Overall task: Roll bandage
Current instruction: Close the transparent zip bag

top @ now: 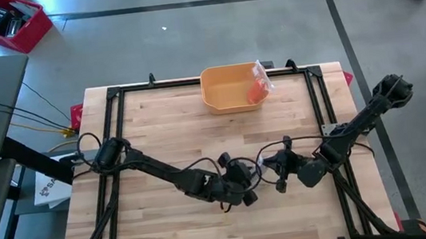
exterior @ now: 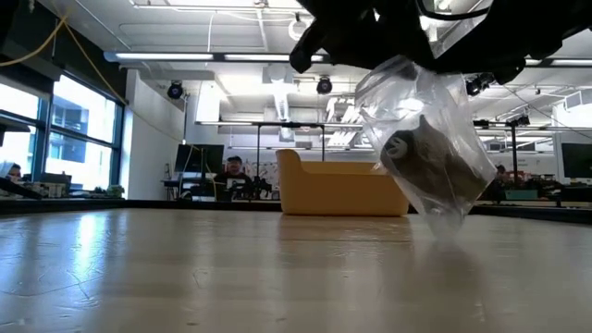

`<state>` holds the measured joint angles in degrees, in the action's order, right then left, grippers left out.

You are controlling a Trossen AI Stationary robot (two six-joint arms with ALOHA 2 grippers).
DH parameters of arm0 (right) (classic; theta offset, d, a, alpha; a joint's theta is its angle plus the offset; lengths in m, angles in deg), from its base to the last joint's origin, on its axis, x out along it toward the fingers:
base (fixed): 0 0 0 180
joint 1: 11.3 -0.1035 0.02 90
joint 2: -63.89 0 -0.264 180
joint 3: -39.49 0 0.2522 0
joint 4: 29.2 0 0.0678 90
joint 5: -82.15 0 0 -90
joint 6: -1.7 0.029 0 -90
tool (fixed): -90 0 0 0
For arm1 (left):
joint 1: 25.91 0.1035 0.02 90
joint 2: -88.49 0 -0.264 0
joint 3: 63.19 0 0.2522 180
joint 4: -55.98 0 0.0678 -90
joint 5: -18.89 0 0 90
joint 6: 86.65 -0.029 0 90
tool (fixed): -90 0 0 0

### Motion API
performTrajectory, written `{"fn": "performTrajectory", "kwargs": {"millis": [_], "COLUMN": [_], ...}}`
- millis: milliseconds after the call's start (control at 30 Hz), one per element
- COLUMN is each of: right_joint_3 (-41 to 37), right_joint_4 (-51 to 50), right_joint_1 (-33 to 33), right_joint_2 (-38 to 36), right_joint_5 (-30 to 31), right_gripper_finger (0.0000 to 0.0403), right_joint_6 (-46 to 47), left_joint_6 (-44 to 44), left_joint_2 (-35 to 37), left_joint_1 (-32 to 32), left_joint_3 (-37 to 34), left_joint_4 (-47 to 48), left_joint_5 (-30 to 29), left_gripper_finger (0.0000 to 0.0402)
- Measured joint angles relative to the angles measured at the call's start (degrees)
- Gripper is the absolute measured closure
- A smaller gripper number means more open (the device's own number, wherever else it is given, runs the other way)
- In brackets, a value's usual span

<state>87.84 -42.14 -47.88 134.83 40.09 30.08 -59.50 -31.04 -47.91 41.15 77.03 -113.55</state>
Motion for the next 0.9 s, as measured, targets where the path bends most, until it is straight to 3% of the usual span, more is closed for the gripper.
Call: {"fn": "performTrajectory", "kwargs": {"millis": [200,433,567,700,900], "right_joint_3": [0.1,0.6,0.6,0.3,0.3], "right_joint_4": [-1.3,-11.7,-10.8,-9.3,-5.2], "right_joint_1": [-0.6,-0.5,-0.7,-0.6,0.6], "right_joint_2": [-0.2,-5.2,-7.4,-7.2,-7.3], "right_joint_5": [-0.7,-11.2,-18.5,-18.5,-20.8], "right_gripper_finger": [0.0398,0.0315,0.0269,0.0263,0.0270], "right_joint_6": [-1.5,-1.5,-6.5,-11.2,-18.2], "left_joint_6": [-0.9,-1.8,-6.1,-9.2,-9.8], "left_joint_2": [0.3,3.0,3.6,3.6,3.6], "left_joint_1": [-0.2,-0.3,-0.9,-1.7,-2.9], "left_joint_3": [0.0,0.1,0.1,0.1,0.1], "left_joint_4": [4.0,12.3,12.9,12.7,12.7], "left_joint_5": [0.7,9.1,12.4,16.7,16.8], "left_gripper_finger": [0.0395,0.0400,0.0401,0.0401,0.0401]}}
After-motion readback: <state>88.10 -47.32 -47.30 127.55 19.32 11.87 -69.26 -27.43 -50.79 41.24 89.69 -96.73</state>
